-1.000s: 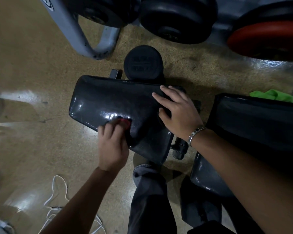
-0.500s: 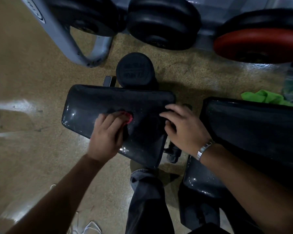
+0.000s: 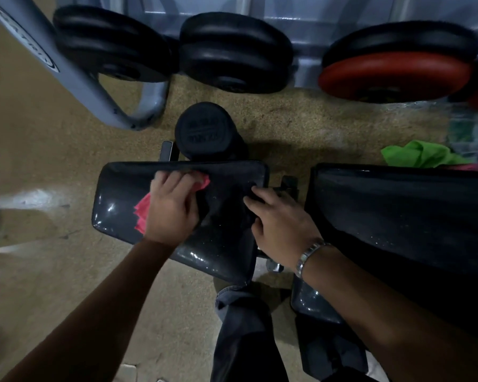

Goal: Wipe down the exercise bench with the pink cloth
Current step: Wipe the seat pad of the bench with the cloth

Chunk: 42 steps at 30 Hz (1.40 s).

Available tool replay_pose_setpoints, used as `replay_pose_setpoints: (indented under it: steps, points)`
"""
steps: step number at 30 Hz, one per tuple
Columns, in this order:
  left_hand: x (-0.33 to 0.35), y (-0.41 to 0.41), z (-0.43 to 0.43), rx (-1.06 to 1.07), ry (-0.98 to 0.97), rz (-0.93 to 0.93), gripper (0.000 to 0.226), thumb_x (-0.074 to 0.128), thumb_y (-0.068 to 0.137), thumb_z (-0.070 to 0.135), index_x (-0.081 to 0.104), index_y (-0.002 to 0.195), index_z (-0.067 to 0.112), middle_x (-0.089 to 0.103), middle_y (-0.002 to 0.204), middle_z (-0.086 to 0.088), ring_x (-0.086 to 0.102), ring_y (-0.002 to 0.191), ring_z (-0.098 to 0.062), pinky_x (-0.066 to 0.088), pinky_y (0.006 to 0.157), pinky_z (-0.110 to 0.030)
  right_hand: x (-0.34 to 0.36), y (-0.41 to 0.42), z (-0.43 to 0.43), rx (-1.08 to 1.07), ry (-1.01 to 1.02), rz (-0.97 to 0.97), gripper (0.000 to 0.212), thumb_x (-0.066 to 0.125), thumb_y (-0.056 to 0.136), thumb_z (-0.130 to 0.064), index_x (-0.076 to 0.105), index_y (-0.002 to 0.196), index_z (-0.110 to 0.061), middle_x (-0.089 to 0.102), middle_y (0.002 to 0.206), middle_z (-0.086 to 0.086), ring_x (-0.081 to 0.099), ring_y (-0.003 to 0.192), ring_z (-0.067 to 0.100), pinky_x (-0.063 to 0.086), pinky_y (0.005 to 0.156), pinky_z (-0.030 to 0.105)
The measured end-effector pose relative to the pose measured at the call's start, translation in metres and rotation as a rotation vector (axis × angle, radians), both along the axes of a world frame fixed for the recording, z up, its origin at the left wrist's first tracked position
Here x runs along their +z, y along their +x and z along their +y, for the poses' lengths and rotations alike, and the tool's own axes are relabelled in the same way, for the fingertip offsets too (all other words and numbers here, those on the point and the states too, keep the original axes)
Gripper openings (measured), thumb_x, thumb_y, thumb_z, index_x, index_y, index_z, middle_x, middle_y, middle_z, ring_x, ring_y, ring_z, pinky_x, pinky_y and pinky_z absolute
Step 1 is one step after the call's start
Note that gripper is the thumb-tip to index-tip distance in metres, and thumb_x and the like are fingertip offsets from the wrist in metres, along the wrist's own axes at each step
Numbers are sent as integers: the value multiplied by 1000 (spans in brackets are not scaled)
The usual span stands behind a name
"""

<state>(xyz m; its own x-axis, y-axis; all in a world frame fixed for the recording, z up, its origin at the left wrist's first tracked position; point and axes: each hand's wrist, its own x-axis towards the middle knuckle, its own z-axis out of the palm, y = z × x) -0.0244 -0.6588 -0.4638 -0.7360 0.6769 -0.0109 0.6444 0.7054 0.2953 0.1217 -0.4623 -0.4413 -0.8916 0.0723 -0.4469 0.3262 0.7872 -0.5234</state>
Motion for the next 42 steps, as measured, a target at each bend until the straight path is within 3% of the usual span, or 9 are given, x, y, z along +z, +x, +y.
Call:
replay_pose_setpoints:
  steps: [3,9,14,22,26,32,35,39,42]
  points:
    - [-2,-5,31,181,43,-11,33,51,85,4,72,109,14,73,107,-4,55,93,-34,44,85,-45,-3,5,-6,-37,51,20,55,58,94,-27,50,148,-20,39,159,2,49,133,32,36,116,45]
    - [5,-9,18,-319,4,-35,34,51,85,2,74,110,4,72,113,-13,56,96,-34,45,85,-40,-11,7,-6,-49,4,3,60,54,92,-28,45,150,-24,32,162,-2,50,133,30,34,117,50]
    - [-3,-18,51,-70,27,-52,30,51,84,1,71,104,8,71,105,-8,57,91,-36,39,82,-36,-11,6,-10,-76,-4,30,57,56,90,-28,50,147,-20,39,158,1,54,128,31,38,114,49]
    - [3,-16,37,-425,-34,-68,29,51,85,-3,73,105,2,71,111,-14,61,96,-38,46,91,-38,-10,9,-5,-50,-5,22,60,53,91,-29,43,151,-25,34,162,-3,51,127,30,37,114,49]
    - [-3,-5,78,-157,21,-101,29,49,83,-2,71,101,7,71,104,-9,58,90,-36,46,82,-47,-11,8,-10,-74,37,32,58,52,84,-29,56,141,-20,51,150,3,59,116,31,44,107,49]
    - [-1,-5,64,-560,-17,-147,33,51,85,-2,73,109,2,70,115,-13,55,95,-35,48,83,-39,-5,15,2,30,159,41,38,52,83,-26,68,117,-20,66,123,-1,55,119,28,27,119,54]
    - [-6,-9,68,-466,-19,-132,33,51,81,-3,73,106,4,70,113,-11,57,94,-36,48,82,-42,7,20,23,25,285,53,35,51,78,-24,73,106,-20,69,111,2,56,116,31,20,121,57]
    - [-7,7,99,-250,32,-142,34,48,83,-1,72,105,7,71,109,-8,55,94,-33,43,82,-36,24,14,53,11,430,28,30,67,79,-26,74,107,-17,64,127,10,48,128,38,12,121,64]
    - [-9,5,94,-452,-16,-159,34,51,85,2,71,112,7,69,117,-9,54,99,-33,44,86,-37,23,10,72,8,469,-45,37,58,88,-37,70,117,-17,55,137,12,43,131,39,20,119,62]
